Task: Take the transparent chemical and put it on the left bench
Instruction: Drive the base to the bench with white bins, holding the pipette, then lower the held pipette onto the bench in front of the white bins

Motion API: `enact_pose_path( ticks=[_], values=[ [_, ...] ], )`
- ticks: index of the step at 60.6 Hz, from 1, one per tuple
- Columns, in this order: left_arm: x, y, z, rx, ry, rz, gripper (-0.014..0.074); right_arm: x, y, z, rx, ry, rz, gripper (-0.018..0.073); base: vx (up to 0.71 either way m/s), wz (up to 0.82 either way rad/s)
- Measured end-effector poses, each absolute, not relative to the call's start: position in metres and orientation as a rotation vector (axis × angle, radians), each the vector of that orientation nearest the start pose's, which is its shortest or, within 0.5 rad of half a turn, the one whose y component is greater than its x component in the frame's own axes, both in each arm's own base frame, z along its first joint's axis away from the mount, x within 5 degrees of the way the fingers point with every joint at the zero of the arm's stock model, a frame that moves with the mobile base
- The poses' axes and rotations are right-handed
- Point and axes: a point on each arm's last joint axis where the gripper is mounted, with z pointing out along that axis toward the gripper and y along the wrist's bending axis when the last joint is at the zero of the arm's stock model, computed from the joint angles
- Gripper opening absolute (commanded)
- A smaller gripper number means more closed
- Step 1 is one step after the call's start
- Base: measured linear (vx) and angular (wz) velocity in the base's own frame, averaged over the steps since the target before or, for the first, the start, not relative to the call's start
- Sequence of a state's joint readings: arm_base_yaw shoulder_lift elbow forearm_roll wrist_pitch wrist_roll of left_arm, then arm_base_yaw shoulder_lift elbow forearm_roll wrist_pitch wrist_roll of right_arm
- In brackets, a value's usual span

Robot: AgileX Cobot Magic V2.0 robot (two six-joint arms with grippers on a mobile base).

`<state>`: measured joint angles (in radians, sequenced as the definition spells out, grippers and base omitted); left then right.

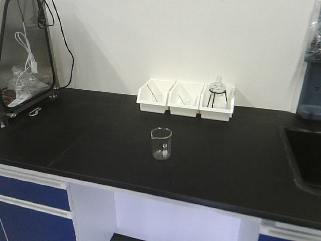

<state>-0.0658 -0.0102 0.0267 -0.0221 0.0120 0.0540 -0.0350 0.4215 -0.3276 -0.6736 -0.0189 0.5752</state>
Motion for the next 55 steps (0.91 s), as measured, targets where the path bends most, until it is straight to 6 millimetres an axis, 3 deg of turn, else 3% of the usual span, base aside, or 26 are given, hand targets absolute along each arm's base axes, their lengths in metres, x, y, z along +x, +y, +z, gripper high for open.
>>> enact_pose_path(
  ticks=[55],
  values=[
    [0.0565,-0.0038,0.2036,0.074,1.51,-0.027,-0.0003,0.1,-0.0025,0.2948,-0.059,1.562,-0.096,0.0115,0.33,0.03]
  ],
)
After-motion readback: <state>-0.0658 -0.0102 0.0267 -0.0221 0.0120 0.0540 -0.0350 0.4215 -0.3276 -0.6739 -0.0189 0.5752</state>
